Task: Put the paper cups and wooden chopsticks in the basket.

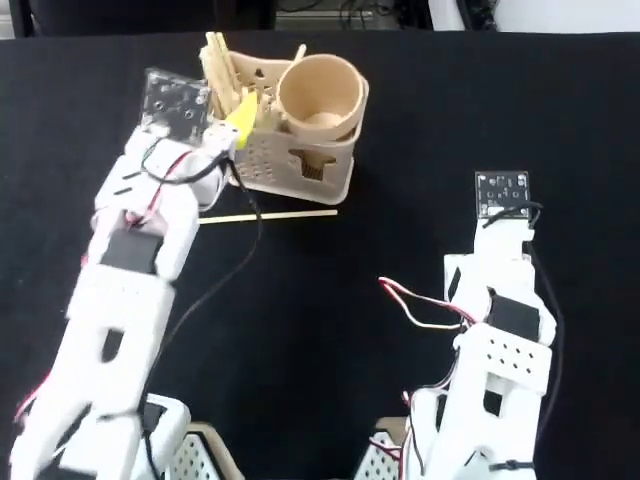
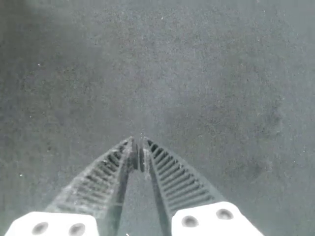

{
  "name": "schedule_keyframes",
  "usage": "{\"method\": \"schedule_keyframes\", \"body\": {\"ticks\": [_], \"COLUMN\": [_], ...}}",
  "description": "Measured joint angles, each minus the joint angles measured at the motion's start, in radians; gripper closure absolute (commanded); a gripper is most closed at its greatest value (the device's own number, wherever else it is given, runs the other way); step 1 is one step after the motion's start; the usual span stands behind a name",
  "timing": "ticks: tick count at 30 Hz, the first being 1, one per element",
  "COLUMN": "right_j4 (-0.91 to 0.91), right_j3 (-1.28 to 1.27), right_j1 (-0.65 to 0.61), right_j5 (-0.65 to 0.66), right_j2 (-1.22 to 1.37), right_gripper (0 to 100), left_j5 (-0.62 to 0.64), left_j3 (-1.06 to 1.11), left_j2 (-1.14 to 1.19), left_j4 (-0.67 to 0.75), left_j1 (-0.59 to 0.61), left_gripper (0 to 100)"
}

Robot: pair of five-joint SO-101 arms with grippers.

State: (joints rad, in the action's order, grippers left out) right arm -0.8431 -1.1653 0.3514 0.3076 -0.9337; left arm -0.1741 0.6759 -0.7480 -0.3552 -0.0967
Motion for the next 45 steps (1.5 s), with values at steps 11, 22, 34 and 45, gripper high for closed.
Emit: {"method": "schedule_keyframes", "body": {"ticks": [11, 22, 34, 45], "right_j4": [0.000, 0.000, 0.000, 0.000], "right_j3": [0.000, 0.000, 0.000, 0.000], "right_j1": [0.000, 0.000, 0.000, 0.000], "right_j5": [0.000, 0.000, 0.000, 0.000], "right_j2": [0.000, 0.000, 0.000, 0.000], "right_gripper": [97.3, 97.3, 97.3, 97.3], "left_j5": [0.109, -0.674, -1.059, -0.852], "left_j3": [0.009, 0.055, 0.675, 0.086], "left_j2": [-0.273, -0.319, -0.282, 0.404], "left_j4": [-0.106, -0.704, -0.216, -0.407], "left_j1": [0.002, -0.005, -0.135, -0.242], "left_gripper": [78, 78, 78, 78]}}
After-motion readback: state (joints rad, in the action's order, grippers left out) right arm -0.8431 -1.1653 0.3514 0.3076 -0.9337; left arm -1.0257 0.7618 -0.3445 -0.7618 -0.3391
